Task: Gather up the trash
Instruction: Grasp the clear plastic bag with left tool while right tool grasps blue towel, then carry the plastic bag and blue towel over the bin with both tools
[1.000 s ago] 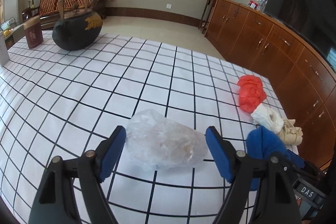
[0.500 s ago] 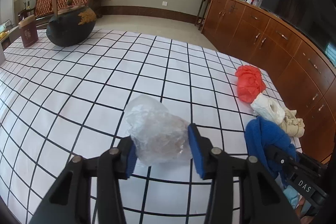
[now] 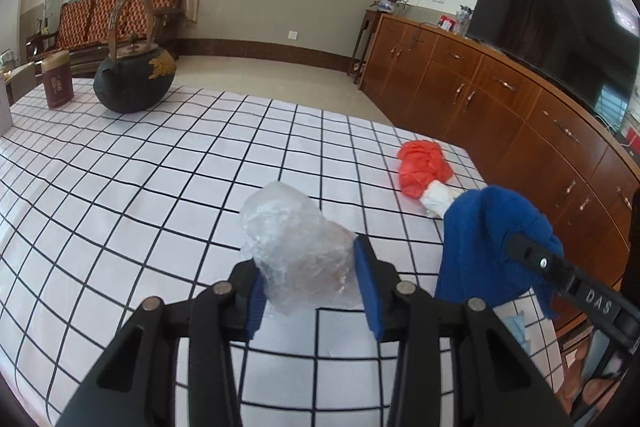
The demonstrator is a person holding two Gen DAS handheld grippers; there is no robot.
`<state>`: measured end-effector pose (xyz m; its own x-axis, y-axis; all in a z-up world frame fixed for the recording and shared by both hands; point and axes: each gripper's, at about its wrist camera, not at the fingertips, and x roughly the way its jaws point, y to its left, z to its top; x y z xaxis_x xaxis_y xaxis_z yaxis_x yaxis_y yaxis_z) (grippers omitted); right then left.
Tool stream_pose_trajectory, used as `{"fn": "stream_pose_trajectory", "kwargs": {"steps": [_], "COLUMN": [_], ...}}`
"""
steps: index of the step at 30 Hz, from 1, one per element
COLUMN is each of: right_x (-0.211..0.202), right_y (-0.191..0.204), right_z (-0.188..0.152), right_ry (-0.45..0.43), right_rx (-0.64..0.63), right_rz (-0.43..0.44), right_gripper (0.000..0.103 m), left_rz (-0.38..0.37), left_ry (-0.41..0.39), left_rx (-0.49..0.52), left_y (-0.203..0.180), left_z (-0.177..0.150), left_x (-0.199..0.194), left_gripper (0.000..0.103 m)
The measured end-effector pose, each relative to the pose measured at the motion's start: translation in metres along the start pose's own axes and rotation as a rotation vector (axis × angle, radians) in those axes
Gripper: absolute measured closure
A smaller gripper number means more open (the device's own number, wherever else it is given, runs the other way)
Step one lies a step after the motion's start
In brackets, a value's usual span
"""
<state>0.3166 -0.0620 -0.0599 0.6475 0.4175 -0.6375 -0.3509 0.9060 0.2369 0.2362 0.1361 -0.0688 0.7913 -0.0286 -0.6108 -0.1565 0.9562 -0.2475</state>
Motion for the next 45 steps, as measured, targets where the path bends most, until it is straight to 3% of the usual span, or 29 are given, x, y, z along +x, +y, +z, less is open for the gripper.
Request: {"fn": "stream_pose_trajectory", "kwargs": {"steps": [12, 22, 34, 45], "right_x": [-0.070, -0.122, -0.178, -0.218], "right_y": [-0.021, -0.057, -0.117, -0.194], "right_z": [-0.012, -0.026, -0.054, -0.094], "right_ry": [-0.113, -0.185, -0.230, -0.201], "right_rx": [0.045, 0.083, 0.168, 0.296], "right_rz": [-0.008, -0.081, -0.215, -0.340], "right_gripper": [0.071, 0.071, 0.071, 0.071], "left_rz": [-0.061, -0.130, -0.276, -0.416], "left_ry": [-0.042, -0.033, -0.001, 0.067], "left_rx": [0.059, 0.113, 0.201, 0.314], "left_y": [-0.035, -0.077, -0.165, -0.254], "left_z": [-0.017, -0.029, -0.046, -0.077], "left_x": [-0.034, -0.048, -0.057, -0.060], "left_gripper": [0.062, 0.062, 0.062, 0.062]}}
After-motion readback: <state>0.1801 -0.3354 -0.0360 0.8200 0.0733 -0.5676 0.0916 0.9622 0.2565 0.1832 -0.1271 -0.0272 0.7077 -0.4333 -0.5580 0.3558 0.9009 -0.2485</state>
